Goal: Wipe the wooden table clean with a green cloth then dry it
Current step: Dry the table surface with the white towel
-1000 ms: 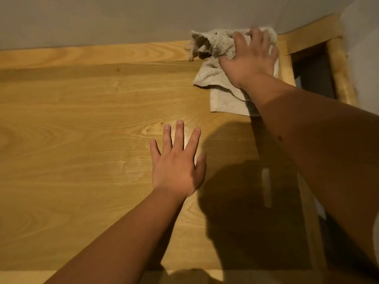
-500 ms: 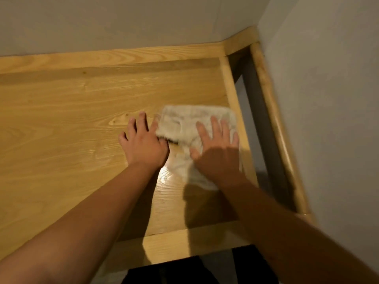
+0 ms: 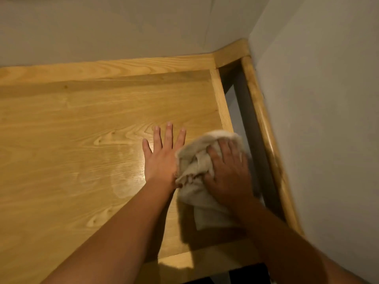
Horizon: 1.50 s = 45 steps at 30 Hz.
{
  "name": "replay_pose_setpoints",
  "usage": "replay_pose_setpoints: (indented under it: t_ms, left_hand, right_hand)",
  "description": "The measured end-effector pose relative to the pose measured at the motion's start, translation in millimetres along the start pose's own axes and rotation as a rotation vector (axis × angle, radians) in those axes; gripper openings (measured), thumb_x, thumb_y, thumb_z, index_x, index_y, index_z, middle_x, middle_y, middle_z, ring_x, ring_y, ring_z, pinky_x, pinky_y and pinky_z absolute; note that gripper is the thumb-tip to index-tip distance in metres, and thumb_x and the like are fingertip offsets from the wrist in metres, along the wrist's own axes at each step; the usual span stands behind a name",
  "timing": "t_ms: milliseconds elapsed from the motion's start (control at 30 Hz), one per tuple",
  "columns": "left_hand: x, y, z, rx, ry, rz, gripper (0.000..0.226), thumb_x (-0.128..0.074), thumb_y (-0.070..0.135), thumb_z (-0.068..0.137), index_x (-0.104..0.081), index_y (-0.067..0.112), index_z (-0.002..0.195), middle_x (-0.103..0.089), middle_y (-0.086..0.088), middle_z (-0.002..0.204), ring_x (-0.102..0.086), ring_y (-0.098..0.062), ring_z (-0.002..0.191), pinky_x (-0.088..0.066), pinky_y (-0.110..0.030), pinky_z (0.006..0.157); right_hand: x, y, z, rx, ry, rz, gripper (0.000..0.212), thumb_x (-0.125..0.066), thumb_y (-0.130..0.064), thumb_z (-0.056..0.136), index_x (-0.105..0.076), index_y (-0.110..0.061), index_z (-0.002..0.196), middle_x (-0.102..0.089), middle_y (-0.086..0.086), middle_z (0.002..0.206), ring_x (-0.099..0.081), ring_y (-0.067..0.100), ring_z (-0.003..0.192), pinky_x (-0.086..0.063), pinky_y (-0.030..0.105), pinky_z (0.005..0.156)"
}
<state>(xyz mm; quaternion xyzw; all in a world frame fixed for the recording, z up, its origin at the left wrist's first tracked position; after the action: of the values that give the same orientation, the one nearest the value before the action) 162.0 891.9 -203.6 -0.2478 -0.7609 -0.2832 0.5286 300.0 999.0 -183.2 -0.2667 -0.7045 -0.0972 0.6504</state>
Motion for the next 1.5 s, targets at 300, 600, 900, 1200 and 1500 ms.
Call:
replay_pose_setpoints:
  t_ms: [300, 600, 900, 1200, 1500]
  left_hand:
    - [9.0, 4.4, -1.0, 0.021, 0.104, -0.039, 0.062, -0.023, 0.057, 0.099, -0.017, 0.033, 0.156, -0.005, -0.005, 0.168, 0.007, -0.036, 0.153, 0.001, -0.063, 0.115]
    - [5.8, 3.1, 0.1, 0.024, 0.102, -0.030, 0.065, -0.024, 0.058, 0.098, -0.012, 0.034, 0.157, -0.004, -0.005, 0.168, 0.008, -0.036, 0.153, 0.008, -0.060, 0.115]
    - [11.8, -2.4, -1.0, 0.034, 0.198, -0.182, 0.072, -0.025, 0.062, 0.096, -0.009, 0.027, 0.157, -0.007, -0.002, 0.168, 0.001, -0.027, 0.154, 0.004, -0.056, 0.118]
    - [35.3, -47.1, -57.3, 0.109, 0.220, -0.885, 0.081, -0.051, 0.043, 0.096, -0.008, 0.012, 0.159, -0.002, -0.008, 0.167, -0.006, -0.022, 0.152, -0.013, -0.042, 0.123]
    - [26.6, -67.8, -159.9, 0.118, 0.161, -0.449, 0.072, -0.048, 0.061, 0.083, -0.037, 0.034, 0.149, -0.014, -0.002, 0.166, -0.008, -0.028, 0.150, -0.011, -0.056, 0.114]
  right_hand:
    - [27.7, 1.4, 232.1, 0.007, 0.052, -0.059, 0.075, -0.035, -0.061, 0.084, -0.026, -0.033, 0.152, -0.021, 0.007, 0.163, -0.008, 0.030, 0.152, -0.009, 0.055, 0.119]
    - [39.1, -6.0, 280.7, 0.078, 0.064, -0.096, 0.076, -0.034, -0.062, 0.087, -0.024, -0.028, 0.154, -0.017, 0.011, 0.163, -0.007, 0.031, 0.152, -0.004, 0.051, 0.120]
    - [29.7, -11.6, 224.3, 0.009, 0.037, -0.055, 0.071, -0.035, -0.052, 0.087, -0.023, -0.031, 0.153, -0.012, 0.005, 0.165, -0.005, 0.028, 0.152, -0.009, 0.062, 0.116]
    - [-4.7, -60.1, 33.0, -0.063, -0.004, -0.074, 0.074, -0.034, -0.059, 0.085, -0.021, -0.034, 0.153, -0.014, 0.005, 0.165, -0.009, 0.028, 0.151, -0.013, 0.058, 0.115]
    - [-26.6, -113.2, -144.2, 0.067, -0.070, -0.076, 0.079, -0.048, -0.065, 0.077, -0.037, -0.030, 0.147, -0.035, 0.012, 0.157, -0.030, 0.033, 0.144, -0.030, 0.058, 0.104]
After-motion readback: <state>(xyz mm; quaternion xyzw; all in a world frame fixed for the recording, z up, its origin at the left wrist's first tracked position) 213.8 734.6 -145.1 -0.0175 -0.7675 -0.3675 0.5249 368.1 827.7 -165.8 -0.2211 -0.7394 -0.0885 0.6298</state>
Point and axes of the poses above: each hand's wrist, its own z-axis towards the middle knuckle, its own x-axis out of the back of the hand, y = z × x, the point moved 8 cm from there along z, towards the middle knuckle
